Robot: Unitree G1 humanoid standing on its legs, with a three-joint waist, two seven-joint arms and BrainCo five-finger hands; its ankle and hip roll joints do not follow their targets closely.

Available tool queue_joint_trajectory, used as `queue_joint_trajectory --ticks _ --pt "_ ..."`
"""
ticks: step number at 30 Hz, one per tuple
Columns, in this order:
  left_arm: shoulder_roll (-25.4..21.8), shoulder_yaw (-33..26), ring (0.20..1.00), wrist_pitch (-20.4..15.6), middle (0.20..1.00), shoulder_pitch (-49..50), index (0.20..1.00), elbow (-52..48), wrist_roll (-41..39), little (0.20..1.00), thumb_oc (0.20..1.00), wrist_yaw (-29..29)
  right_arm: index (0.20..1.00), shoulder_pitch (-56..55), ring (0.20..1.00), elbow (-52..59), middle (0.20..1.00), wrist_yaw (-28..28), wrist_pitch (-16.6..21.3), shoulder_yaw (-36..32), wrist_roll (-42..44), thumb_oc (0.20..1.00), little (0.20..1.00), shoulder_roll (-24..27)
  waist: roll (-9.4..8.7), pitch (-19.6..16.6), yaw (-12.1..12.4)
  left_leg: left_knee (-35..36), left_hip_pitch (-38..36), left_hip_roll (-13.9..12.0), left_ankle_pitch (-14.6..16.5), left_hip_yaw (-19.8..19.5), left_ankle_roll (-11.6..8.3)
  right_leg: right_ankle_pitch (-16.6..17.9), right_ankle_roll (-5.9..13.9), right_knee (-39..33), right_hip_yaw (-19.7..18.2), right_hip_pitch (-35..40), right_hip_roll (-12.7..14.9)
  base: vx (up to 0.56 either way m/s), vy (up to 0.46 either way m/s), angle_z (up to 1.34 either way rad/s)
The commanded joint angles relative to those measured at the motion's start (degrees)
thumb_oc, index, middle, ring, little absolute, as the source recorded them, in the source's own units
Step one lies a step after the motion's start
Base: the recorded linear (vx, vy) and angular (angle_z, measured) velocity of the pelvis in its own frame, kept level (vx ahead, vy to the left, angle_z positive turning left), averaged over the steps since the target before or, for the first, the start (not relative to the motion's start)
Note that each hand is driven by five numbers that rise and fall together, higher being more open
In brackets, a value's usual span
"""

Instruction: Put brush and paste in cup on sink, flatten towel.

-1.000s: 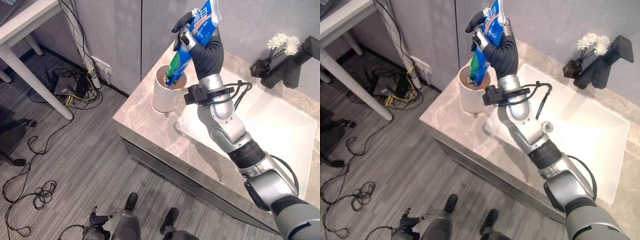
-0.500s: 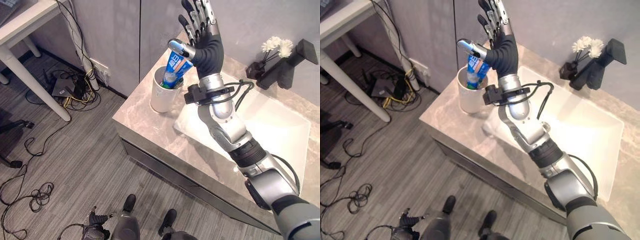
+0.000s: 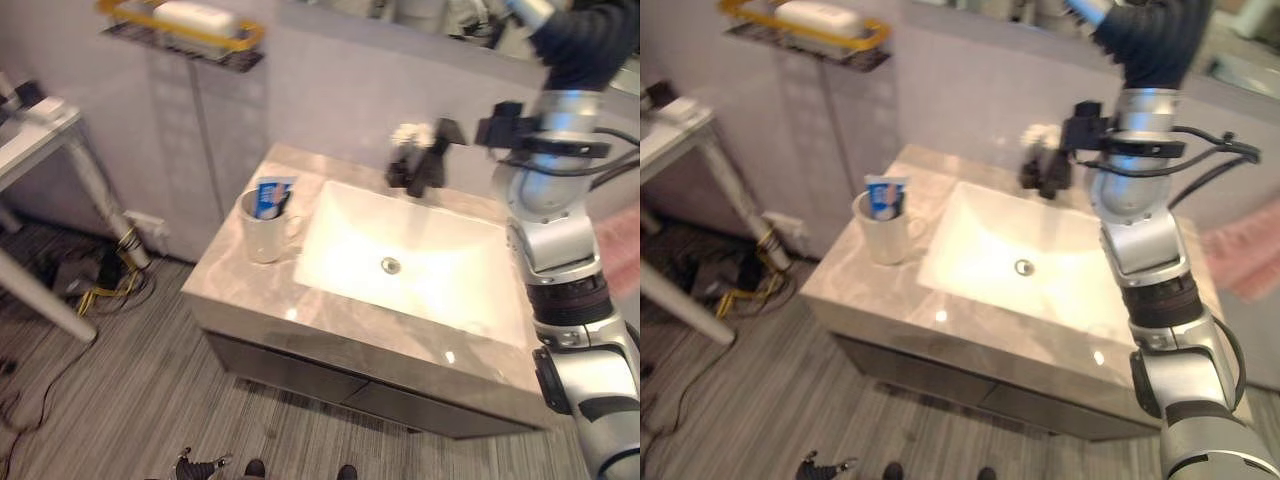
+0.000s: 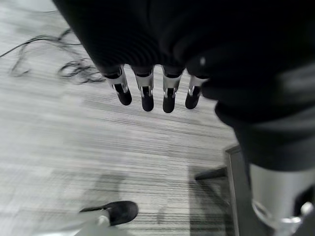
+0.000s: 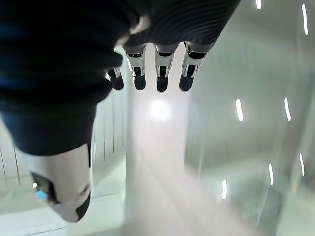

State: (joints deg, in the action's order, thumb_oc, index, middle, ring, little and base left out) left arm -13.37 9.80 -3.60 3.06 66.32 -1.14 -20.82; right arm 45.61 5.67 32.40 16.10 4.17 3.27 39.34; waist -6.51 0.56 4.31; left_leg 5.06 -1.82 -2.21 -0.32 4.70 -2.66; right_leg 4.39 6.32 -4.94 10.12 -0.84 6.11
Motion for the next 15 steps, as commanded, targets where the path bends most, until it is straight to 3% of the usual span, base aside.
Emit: queue_joint_trajectory --ticks 1,3,4,5,7,8,15 --pt "-1.2 2.3 1.000 -2.2 1.000 -2.8 1.000 3.6 3.6 1.000 1.000 1.2 1.000 -4.1 1.000 0.5 1.000 3.8 -0.6 -5.0 -7.7 1.000 1.000 3.9 0.00 -0.5 0.8 -0.1 1.5 -0.9 -0.5 2.2 0.12 -3.1 2.91 2.2 1.2 3.8 2.0 -0.01 -0.026 -0.47" --pt "-1.4 2.6 1.000 -3.0 1.000 -2.7 1.000 1.0 4.2 1.000 1.000 1.7 1.000 -11.3 1.000 1.1 1.000 5.2 -0.6 -11.5 -9.4 1.000 1.000 7.5 0.66 -0.8 -0.5 -0.1 1.5 -0.7 -0.5 1.9 0.09 -3.1 2.88 1.5 1.0 4.3 2.2 -0.04 -0.040 -0.16" --pt "-1.1 1.0 1.000 -3.9 1.000 -2.2 1.000 -0.8 2.5 1.000 1.000 3.3 1.000 -20.7 1.000 1.2 1.000 7.6 -1.3 -20.3 -13.1 1.000 1.000 9.5 2.00 -1.2 -2.8 -0.1 1.8 -0.7 -0.6 2.1 0.05 -2.7 2.92 0.4 0.8 4.0 2.4 -0.05 -0.036 0.15" --pt "-1.2 1.2 1.000 -3.9 1.000 -2.2 1.000 -0.8 2.4 1.000 1.000 3.3 1.000 -21.1 1.000 1.2 1.000 7.6 -1.2 -20.6 -13.1 1.000 1.000 9.6 1.97 -1.3 -2.6 -0.1 1.9 -0.7 -0.6 2.0 0.04 -2.6 2.92 0.4 0.8 4.1 2.4 -0.05 -0.038 0.13" --pt "-0.8 0.6 1.000 -4.0 1.000 -1.7 1.000 -1.9 1.6 1.000 1.000 4.6 1.000 -28.0 1.000 -1.7 1.000 10.0 -3.2 -26.2 -16.0 1.000 1.000 10.8 2.75 -1.5 -3.7 -0.1 2.0 -0.9 -0.6 2.2 0.00 -2.6 2.86 0.1 0.3 3.6 2.3 -0.01 -0.018 -0.06" --pt "-1.0 0.7 1.000 -4.3 1.000 -1.1 1.000 -3.3 2.3 1.000 1.000 6.1 1.000 -34.1 1.000 -7.2 1.000 12.0 -7.0 -30.5 -20.3 1.000 1.000 12.3 3.39 -1.3 -5.0 -0.1 1.9 -0.9 -0.5 2.4 0.08 -2.4 2.74 0.2 0.0 3.5 2.2 -0.01 -0.018 -0.17" --pt "-3.5 0.4 1.000 -3.5 1.000 3.0 1.000 -14.6 0.7 1.000 1.000 9.3 1.000 -48.3 1.000 -29.1 1.000 12.5 -11.8 -37.4 -15.5 1.000 1.000 8.7 5.43 -0.9 -7.1 -0.1 1.7 -1.3 -0.4 3.3 0.15 -2.1 2.59 0.3 -1.6 2.8 1.8 -0.02 -0.016 -0.10"
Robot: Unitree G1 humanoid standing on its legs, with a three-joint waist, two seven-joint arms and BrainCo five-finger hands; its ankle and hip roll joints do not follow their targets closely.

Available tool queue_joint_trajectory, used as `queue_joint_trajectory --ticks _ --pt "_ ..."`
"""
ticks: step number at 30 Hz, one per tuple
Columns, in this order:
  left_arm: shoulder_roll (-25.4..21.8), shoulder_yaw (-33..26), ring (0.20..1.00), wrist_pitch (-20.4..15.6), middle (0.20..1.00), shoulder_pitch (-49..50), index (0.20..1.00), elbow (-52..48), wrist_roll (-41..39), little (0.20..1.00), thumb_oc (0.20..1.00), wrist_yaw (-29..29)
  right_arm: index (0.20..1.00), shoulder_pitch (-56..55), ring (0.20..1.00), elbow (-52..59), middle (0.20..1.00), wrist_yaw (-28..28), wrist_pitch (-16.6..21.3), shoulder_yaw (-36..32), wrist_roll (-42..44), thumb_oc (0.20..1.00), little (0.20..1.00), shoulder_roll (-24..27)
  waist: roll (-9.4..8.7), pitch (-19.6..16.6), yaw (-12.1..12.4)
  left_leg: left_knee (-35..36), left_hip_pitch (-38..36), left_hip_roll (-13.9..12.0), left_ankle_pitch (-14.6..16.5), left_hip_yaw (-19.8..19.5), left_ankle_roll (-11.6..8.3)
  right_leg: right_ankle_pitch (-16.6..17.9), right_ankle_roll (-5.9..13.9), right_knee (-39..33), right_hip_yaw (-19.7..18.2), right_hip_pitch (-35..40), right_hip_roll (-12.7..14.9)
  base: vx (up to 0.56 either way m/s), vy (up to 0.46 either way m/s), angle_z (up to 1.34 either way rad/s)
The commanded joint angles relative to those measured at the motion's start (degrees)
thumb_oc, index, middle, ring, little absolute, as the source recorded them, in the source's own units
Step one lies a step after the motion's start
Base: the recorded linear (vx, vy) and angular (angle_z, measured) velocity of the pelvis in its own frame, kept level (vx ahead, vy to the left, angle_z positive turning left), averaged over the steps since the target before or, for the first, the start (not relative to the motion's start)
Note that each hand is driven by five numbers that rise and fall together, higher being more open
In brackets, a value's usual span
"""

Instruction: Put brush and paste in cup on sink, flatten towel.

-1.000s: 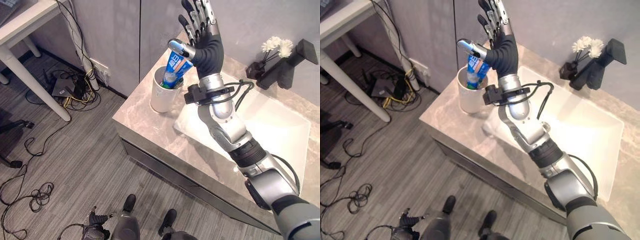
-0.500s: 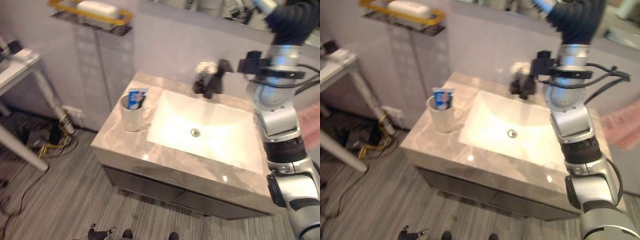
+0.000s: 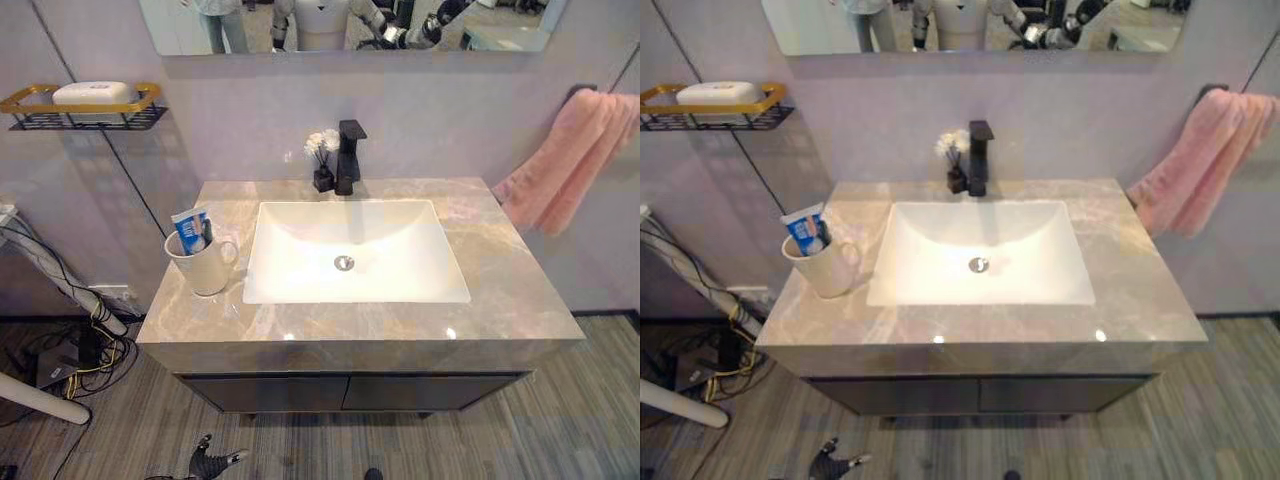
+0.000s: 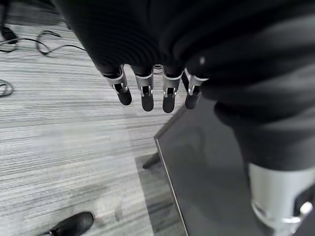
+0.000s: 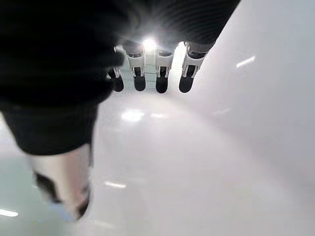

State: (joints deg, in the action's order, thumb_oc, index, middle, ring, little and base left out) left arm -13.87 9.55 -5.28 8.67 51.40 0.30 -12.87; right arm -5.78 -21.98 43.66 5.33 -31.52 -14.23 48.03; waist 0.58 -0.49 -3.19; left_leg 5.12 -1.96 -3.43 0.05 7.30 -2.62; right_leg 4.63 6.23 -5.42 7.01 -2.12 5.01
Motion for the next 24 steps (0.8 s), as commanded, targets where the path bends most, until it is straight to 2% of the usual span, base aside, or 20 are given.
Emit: queue_joint_trajectory --ticks 1,3,4,6,7,8,9,10,11,12,13,14,15,16,17,18,20,21,22,24 --pt "-5.5 2.4 1.000 -1.5 1.000 -1.0 1.000 -6.6 -1.3 1.000 1.000 4.2 1.000 1.6 1.000 -15.7 1.000 -0.5 -2.2 -0.3 7.2 1.000 1.000 -0.4 -1.05 0.6 0.1 -0.1 1.8 -0.2 -1.3 0.8 0.09 -2.1 2.51 1.2 1.6 3.9 2.6 -0.03 -0.016 -0.07" --pt "-7.2 3.2 1.000 -0.7 1.000 0.5 1.000 -11.0 -1.1 1.000 1.000 5.9 1.000 2.3 1.000 -21.2 1.000 -1.9 -2.8 1.5 9.9 1.000 1.000 -1.0 -0.72 0.5 0.0 -0.1 1.7 -0.3 -0.8 0.8 0.00 -2.4 2.53 1.0 1.5 4.0 2.6 0.02 -0.001 0.00" --pt "-9.8 4.8 1.000 -0.3 1.000 2.2 1.000 -17.6 -0.9 1.000 1.000 9.2 1.000 3.2 1.000 -28.6 1.000 -5.3 -1.1 2.7 16.3 1.000 1.000 -2.7 0.01 0.7 -0.2 -0.1 1.6 -0.3 -0.8 0.8 0.01 -2.5 2.44 1.0 1.6 4.1 2.6 0.00 0.002 0.05" --pt "-14.8 5.5 1.000 0.3 1.000 5.2 1.000 -27.8 -1.6 1.000 1.000 14.0 1.000 3.9 1.000 -35.9 1.000 -12.0 0.3 7.2 20.3 1.000 1.000 -5.2 0.95 1.3 -0.1 -0.1 1.3 -0.3 -1.2 1.1 0.05 -2.2 2.35 1.1 1.6 4.1 2.5 -0.03 0.002 -0.12" --pt "-20.3 6.3 1.000 0.3 1.000 6.3 1.000 -37.2 -1.7 1.000 1.000 19.2 1.000 4.1 1.000 -40.0 1.000 -19.1 -0.9 12.6 19.2 1.000 1.000 -6.4 1.45 1.6 -0.1 -0.1 1.2 -0.3 -1.4 1.4 -0.05 -2.1 2.38 1.1 1.4 3.9 2.5 0.01 0.006 -0.21" --pt "-23.3 4.4 1.000 0.6 1.000 9.0 1.000 -42.6 -2.6 1.000 1.000 20.8 1.000 4.1 1.000 -41.2 1.000 -20.8 -0.8 14.5 17.9 1.000 1.000 -6.5 1.59 1.5 -0.1 -0.1 1.1 -0.3 -1.0 1.4 -0.15 -2.3 2.44 0.9 1.1 4.0 2.5 0.02 0.006 -0.13" --pt "-23.4 4.1 1.000 0.7 1.000 9.3 1.000 -42.9 -2.6 1.000 1.000 20.9 1.000 4.2 1.000 -41.2 1.000 -20.8 -0.7 14.7 17.9 1.000 1.000 -6.6 1.51 1.5 -0.2 -0.1 1.0 -0.3 -0.9 1.5 -0.15 -2.3 2.44 0.9 1.1 4.0 2.5 0.04 0.008 -0.09" --pt "-27.0 4.3 1.000 0.4 1.000 9.5 1.000 -48.9 -5.0 1.000 1.000 24.1 1.000 4.6 1.000 -45.5 1.000 -25.2 -1.6 20.3 14.7 1.000 1.000 -8.2 1.93 1.6 0.4 -0.1 0.6 -0.3 -0.8 1.6 -0.36 -2.6 2.51 0.9 1.1 4.4 2.6 0.00 -0.021 -0.04" --pt "-31.8 0.0 1.000 0.4 1.000 12.8 1.000 -57.7 -8.8 1.000 1.000 27.0 1.000 5.9 1.000 -51.2 1.000 -31.2 -1.8 26.3 12.1 1.000 1.000 -10.6 1.87 1.7 1.2 -0.1 0.6 -0.4 -1.1 1.6 -0.56 -2.5 2.38 0.8 1.2 4.5 2.6 -0.01 -0.033 -0.01" --pt "-33.8 -2.5 1.000 0.9 1.000 14.1 1.000 -62.7 -12.4 1.000 1.000 28.4 1.000 6.7 1.000 -52.8 1.000 -33.2 -1.8 30.7 10.4 1.000 1.000 -13.9 1.58 1.8 1.3 -0.1 0.6 -0.4 -1.2 1.4 -0.72 -2.6 2.31 0.7 1.2 4.8 2.6 -0.02 -0.033 0.00" --pt "-33.8 -2.7 1.000 0.9 1.000 14.2 1.000 -62.8 -12.4 1.000 1.000 28.4 1.000 6.7 1.000 -52.8 1.000 -33.2 -1.8 30.8 10.4 1.000 1.000 -13.9 1.54 1.8 1.2 -0.1 0.6 -0.4 -1.2 1.4 -0.72 -2.6 2.30 0.7 1.2 4.7 2.6 -0.02 -0.037 0.07" --pt "-35.4 -7.2 1.000 0.3 1.000 16.4 1.000 -69.1 -24.8 1.000 1.000 29.9 1.000 5.1 1.000 -51.8 1.000 -38.5 -1.4 38.2 6.5 1.000 1.000 -18.5 1.47 2.0 1.5 -0.1 0.7 -0.4 -1.6 1.3 -1.02 -2.6 2.18 0.7 1.4 4.8 2.6 -0.01 -0.025 0.07" --pt "-35.4 -7.4 1.000 0.3 1.000 16.5 1.000 -69.1 -24.8 1.000 1.000 29.9 1.000 5.1 1.000 -51.8 1.000 -38.5 -1.4 38.3 6.5 1.000 1.000 -18.5 1.44 2.0 1.5 -0.1 0.7 -0.4 -1.6 1.2 -1.02 -2.6 2.17 0.7 1.4 4.8 2.6 -0.01 -0.044 0.10" --pt "-35.2 -9.6 1.000 -0.2 1.000 17.0 1.000 -73.4 -31.4 1.000 1.000 29.9 1.000 3.7 1.000 -49.6 1.000 -41.1 -0.8 44.1 1.7 1.000 1.000 -20.3 1.44 2.2 2.1 -0.1 0.7 -0.5 -1.7 1.0 -1.24 -2.8 2.05 0.7 1.6 5.1 2.5 -0.01 -0.036 0.06" --pt "-34.7 -12.5 1.000 -1.4 1.000 18.7 1.000 -76.4 -34.3 1.000 1.000 29.0 1.000 2.0 1.000 -45.6 1.000 -42.0 0.4 48.0 -1.9 1.000 1.000 -20.7 1.08 2.1 2.1 -0.1 1.1 -0.6 -2.1 0.6 -1.40 -2.7 1.92 0.6 1.9 5.0 2.5 -0.02 -0.072 0.08" --pt "-31.7 -17.1 1.000 -3.6 1.000 21.5 1.000 -78.5 -38.1 1.000 1.000 25.8 1.000 -2.7 1.000 -35.9 1.000 -42.4 1.4 49.3 -4.6 1.000 1.000 -20.2 0.83 2.4 2.6 -0.1 1.6 -0.6 -2.5 -0.1 -1.67 -2.9 1.70 0.4 2.6 5.1 2.5 -0.02 -0.075 0.16" --pt "-28.2 -21.6 1.000 -4.8 1.000 23.6 1.000 -78.3 -38.3 1.000 1.000 21.0 1.000 -7.1 1.000 -27.9 1.000 -42.4 1.8 46.9 -1.1 1.000 1.000 -20.8 0.70 2.7 2.6 -0.1 2.2 -0.6 -3.0 -1.1 -1.88 -3.0 1.56 0.4 3.8 5.2 2.4 -0.01 -0.056 0.26" --pt "-28.2 -21.6 1.000 -4.8 1.000 23.8 1.000 -78.4 -38.2 1.000 1.000 20.9 1.000 -7.4 1.000 -27.5 1.000 -42.5 1.6 46.9 -1.1 1.000 1.000 -20.7 0.73 2.6 2.4 -0.1 2.3 -0.6 -3.1 -1.2 -1.89 -3.1 1.55 0.4 3.9 5.2 2.4 -0.01 -0.031 0.33" --pt "-27.4 -23.0 0.200 -5.1 0.200 24.0 0.200 -77.8 -36.8 0.200 0.200 19.4 1.000 -8.0 1.000 -27.2 1.000 -42.3 1.7 45.5 1.2 1.000 1.000 -21.4 0.74 2.8 2.6 -0.1 2.5 -0.6 -3.3 -1.6 -1.96 -3.2 1.53 0.4 4.4 5.3 2.5 0.00 -0.047 0.38" --pt "-28.0 -24.1 0.200 -5.1 0.200 23.5 0.200 -75.1 -36.0 0.200 0.200 19.4 1.000 -5.4 1.000 -32.4 1.000 -40.7 1.2 43.0 6.1 1.000 1.000 -23.4 1.25 3.3 3.1 -0.1 3.2 -0.6 -3.7 -2.4 -2.16 -3.3 1.42 0.4 5.3 5.4 2.5 0.00 -0.047 0.21"
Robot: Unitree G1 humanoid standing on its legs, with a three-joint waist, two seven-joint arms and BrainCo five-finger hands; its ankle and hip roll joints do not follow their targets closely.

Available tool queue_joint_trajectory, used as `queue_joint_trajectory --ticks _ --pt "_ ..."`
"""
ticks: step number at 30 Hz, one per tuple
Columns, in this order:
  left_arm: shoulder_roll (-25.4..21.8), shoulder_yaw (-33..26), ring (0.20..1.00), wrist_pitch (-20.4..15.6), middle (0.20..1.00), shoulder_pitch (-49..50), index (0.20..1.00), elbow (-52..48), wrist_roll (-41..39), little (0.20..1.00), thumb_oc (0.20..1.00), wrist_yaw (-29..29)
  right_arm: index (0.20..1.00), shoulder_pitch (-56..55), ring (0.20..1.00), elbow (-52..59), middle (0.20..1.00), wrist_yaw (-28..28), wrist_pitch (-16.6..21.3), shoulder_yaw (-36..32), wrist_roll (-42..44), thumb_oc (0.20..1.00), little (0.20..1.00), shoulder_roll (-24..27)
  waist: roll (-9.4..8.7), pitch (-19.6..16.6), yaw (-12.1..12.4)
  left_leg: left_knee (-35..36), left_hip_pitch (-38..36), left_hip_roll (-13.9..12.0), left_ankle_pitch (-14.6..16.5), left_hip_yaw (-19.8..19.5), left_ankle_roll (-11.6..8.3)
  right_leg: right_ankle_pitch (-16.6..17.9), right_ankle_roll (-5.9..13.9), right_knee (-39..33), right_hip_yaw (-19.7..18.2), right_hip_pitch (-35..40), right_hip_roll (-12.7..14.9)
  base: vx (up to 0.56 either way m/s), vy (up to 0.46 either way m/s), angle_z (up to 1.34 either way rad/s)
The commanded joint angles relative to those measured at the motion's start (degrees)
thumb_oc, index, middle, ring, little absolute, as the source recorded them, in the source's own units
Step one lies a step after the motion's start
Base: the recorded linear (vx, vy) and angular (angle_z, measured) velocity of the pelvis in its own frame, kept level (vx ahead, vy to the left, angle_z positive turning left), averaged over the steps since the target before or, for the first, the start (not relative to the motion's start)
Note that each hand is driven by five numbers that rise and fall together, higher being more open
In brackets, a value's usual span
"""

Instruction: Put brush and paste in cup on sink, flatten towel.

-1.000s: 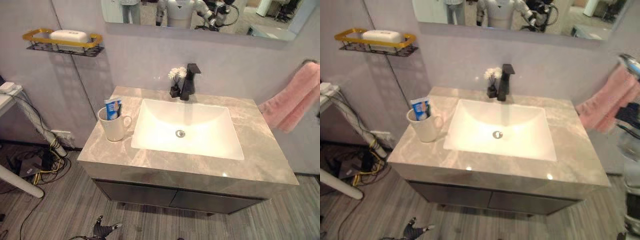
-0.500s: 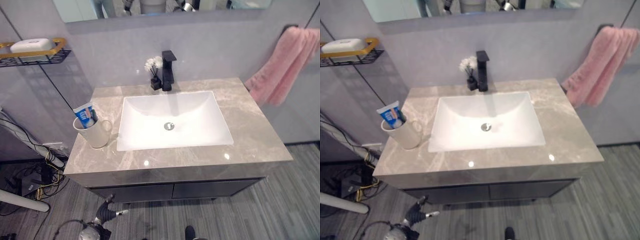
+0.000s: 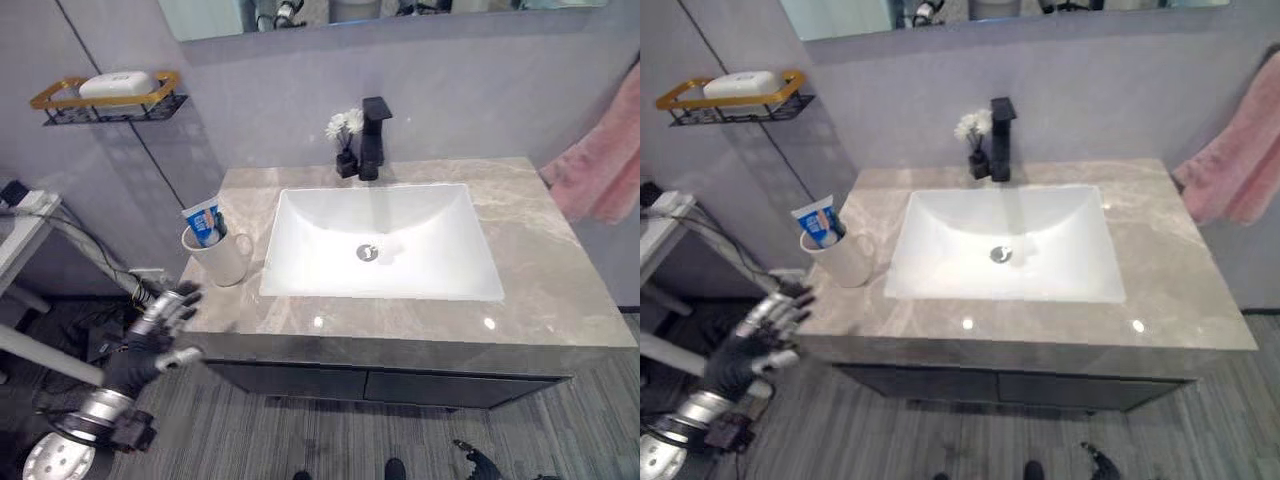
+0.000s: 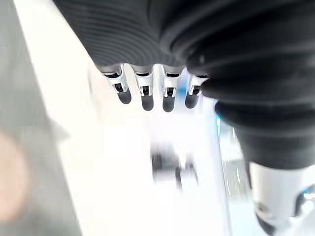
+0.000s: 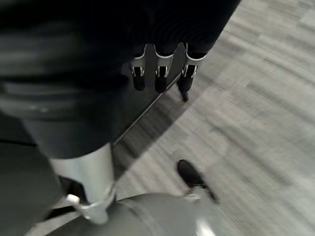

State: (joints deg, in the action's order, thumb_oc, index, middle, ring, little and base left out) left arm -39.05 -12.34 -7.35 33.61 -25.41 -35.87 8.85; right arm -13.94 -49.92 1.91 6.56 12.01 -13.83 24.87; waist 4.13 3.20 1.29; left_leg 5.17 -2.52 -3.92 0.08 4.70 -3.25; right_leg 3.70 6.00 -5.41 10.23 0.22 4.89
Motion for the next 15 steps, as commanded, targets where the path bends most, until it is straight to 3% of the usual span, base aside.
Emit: queue_joint_trajectory --ticks 1,7,15 --pt "-2.8 -2.3 0.200 -3.0 0.200 -1.4 0.200 1.7 0.2 0.200 0.200 -2.3 1.000 2.8 1.000 -4.5 1.000 1.1 0.0 -0.5 5.7 1.000 1.000 -0.3 -2.30 -0.4 -1.4 -0.2 3.7 -0.1 -3.8 0.1 -1.53 -2.4 1.65 0.4 2.1 3.1 2.6 0.01 -0.026 0.24" --pt "0.6 -4.2 0.200 -3.0 0.200 -3.1 0.200 6.7 -0.2 0.200 0.200 -4.3 1.000 5.4 1.000 -14.5 1.000 2.7 -1.6 -3.3 7.9 1.000 1.000 -0.1 -1.72 0.5 -0.1 -0.2 4.9 -0.3 -4.3 -0.7 -1.85 -2.7 1.39 0.4 3.3 2.5 2.5 0.01 -0.038 0.13" --pt "0.2 -3.8 0.200 -3.1 0.200 -5.6 0.200 9.5 -2.2 0.200 0.200 -5.2 1.000 6.5 1.000 -12.0 1.000 4.5 -1.9 -3.7 7.2 1.000 1.000 1.2 -1.05 2.0 -0.5 -0.2 6.6 -0.3 -4.5 0.1 -1.80 -2.3 1.49 0.4 2.2 0.1 2.4 0.01 -0.010 0.01"
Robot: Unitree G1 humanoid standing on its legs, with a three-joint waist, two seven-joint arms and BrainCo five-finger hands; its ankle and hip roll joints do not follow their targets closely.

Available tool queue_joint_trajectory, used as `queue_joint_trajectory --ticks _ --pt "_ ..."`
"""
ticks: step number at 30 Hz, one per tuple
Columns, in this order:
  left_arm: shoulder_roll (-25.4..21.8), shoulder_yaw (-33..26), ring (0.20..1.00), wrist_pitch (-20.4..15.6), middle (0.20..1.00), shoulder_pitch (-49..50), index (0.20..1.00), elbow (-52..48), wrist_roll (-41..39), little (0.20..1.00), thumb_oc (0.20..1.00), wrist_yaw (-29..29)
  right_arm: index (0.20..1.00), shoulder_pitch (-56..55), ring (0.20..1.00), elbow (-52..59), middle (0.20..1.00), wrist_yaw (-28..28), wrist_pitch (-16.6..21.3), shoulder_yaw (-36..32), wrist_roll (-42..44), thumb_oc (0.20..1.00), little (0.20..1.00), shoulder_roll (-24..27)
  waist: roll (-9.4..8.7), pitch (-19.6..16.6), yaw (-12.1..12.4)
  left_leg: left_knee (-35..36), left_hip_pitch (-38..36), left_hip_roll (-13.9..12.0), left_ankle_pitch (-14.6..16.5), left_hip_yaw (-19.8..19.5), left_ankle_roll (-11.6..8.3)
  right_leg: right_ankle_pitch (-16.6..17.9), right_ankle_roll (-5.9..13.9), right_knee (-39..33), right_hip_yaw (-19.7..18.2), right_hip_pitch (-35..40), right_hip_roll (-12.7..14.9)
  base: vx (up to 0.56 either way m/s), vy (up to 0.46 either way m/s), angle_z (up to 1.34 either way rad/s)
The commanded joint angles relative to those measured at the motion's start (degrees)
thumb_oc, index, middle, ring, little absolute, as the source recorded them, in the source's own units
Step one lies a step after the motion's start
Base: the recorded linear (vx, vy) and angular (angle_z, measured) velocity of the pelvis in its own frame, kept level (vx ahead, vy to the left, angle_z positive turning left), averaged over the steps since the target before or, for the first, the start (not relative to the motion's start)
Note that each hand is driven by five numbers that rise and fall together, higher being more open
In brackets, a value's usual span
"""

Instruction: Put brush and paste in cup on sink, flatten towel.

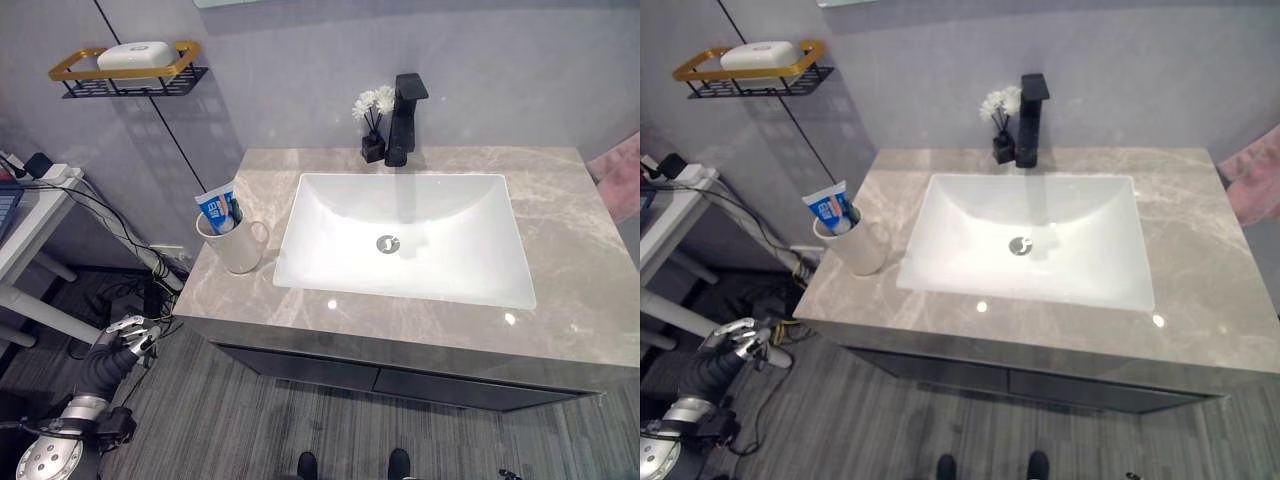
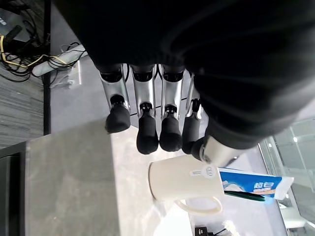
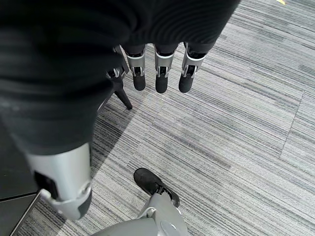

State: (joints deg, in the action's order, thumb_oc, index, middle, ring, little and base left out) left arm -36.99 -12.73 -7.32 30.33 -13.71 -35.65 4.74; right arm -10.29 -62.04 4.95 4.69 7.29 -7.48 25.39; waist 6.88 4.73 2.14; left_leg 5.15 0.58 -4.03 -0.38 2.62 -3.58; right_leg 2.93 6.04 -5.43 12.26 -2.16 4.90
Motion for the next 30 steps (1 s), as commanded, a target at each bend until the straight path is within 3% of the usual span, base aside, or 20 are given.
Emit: queue_joint_trajectory --ticks 1,5,14,30 --pt "-2.3 -3.5 0.200 -3.4 0.200 -2.7 0.200 -2.2 -2.6 0.200 0.200 -1.3 1.000 2.7 1.000 3.4 1.000 2.6 0.4 1.3 -0.3 1.000 1.000 1.3 -3.70 0.8 -1.6 -0.2 3.7 -0.2 -4.1 2.3 -1.45 -1.5 1.50 0.4 -0.1 2.1 2.4 0.00 0.003 -0.15" --pt "-4.4 -2.2 0.200 -4.0 0.200 -3.6 0.200 -2.2 -2.2 0.200 0.200 -1.6 1.000 1.9 1.000 12.2 1.000 2.6 3.1 2.3 0.0 1.000 1.000 1.9 -3.33 1.7 -2.8 -0.2 5.0 -0.4 -4.2 2.9 -1.43 -1.0 1.42 0.9 -1.1 -0.1 2.3 0.00 0.004 -0.16" --pt "-5.3 -0.2 0.200 -4.3 0.200 -5.0 0.200 -1.3 -0.6 0.200 0.200 -1.8 1.000 2.2 1.000 19.4 1.000 2.3 4.9 3.2 0.7 1.000 1.000 3.4 -2.78 2.8 -3.5 -0.2 5.7 -0.3 -3.9 3.7 -1.07 -2.2 1.30 4.0 -1.5 -2.8 2.5 0.00 0.017 -0.06" --pt "-5.1 3.6 0.200 -4.6 0.200 -10.2 0.200 2.1 0.0 0.200 0.200 -3.5 1.000 4.5 1.000 19.8 1.000 3.4 4.3 4.3 1.2 1.000 1.000 4.1 -3.27 6.0 -3.8 -0.2 8.8 0.0 -4.3 3.4 -0.97 -1.7 1.53 4.4 -1.8 -6.2 2.8 0.00 0.001 0.00"
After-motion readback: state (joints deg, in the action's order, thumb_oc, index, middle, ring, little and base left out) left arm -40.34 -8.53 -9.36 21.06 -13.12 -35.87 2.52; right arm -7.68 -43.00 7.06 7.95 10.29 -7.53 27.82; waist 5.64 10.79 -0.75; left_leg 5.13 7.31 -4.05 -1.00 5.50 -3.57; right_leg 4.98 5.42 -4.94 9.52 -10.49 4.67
